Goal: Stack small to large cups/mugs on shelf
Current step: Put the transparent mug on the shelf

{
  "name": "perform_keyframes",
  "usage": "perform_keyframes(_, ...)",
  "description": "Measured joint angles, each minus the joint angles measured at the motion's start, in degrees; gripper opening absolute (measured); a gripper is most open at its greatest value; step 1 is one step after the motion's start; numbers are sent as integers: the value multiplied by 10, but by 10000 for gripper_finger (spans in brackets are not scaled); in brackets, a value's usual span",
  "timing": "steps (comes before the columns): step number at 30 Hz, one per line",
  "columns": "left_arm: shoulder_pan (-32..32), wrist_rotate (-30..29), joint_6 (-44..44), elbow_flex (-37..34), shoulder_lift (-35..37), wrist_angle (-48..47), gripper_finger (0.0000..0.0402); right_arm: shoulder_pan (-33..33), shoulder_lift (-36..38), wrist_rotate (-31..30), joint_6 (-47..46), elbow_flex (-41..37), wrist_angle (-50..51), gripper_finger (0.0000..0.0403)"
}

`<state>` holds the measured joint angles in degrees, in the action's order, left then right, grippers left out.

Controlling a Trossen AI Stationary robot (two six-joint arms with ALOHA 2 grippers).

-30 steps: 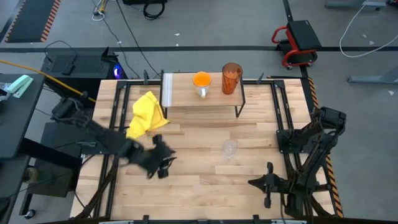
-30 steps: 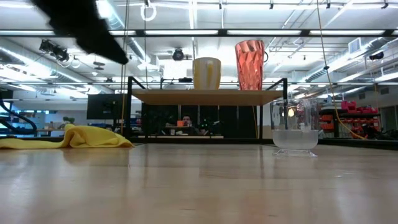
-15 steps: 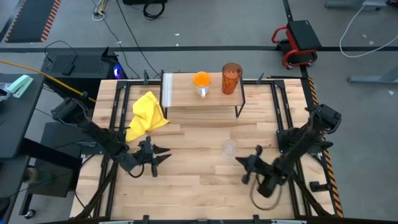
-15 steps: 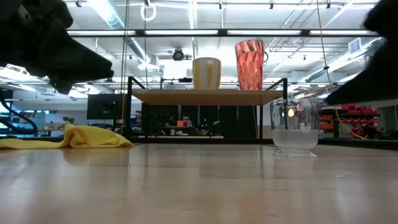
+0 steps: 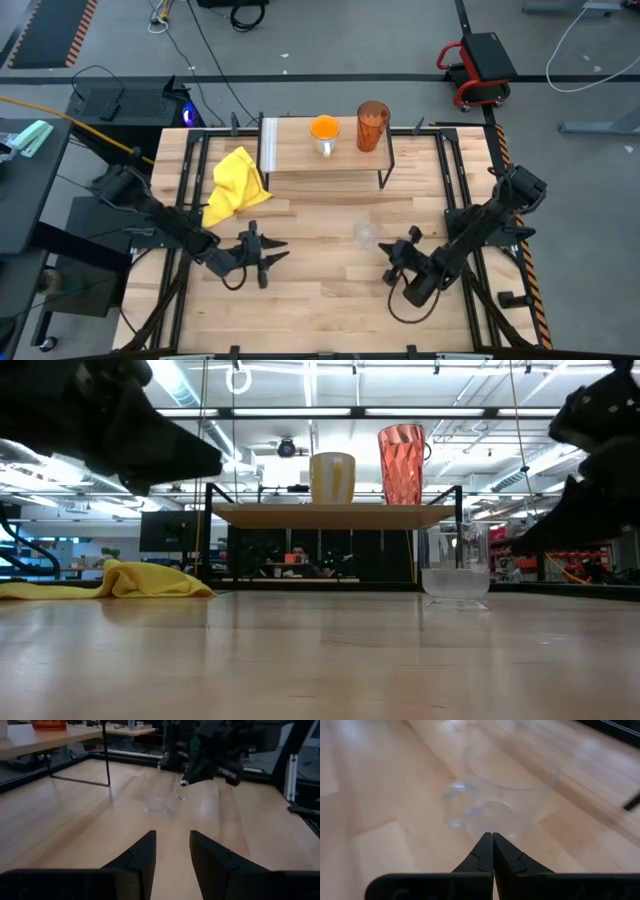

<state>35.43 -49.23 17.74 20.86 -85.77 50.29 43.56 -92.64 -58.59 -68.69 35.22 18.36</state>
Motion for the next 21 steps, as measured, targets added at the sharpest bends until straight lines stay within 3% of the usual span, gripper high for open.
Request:
perform_keyframes(7, -24, 0, 11, 17, -51, 0, 119, -41, 0, 6, -55, 0, 57, 3)
perform_keyframes(21, -38, 0, 11, 35, -76, 1, 117, -122, 0, 53, 154, 0, -116, 0)
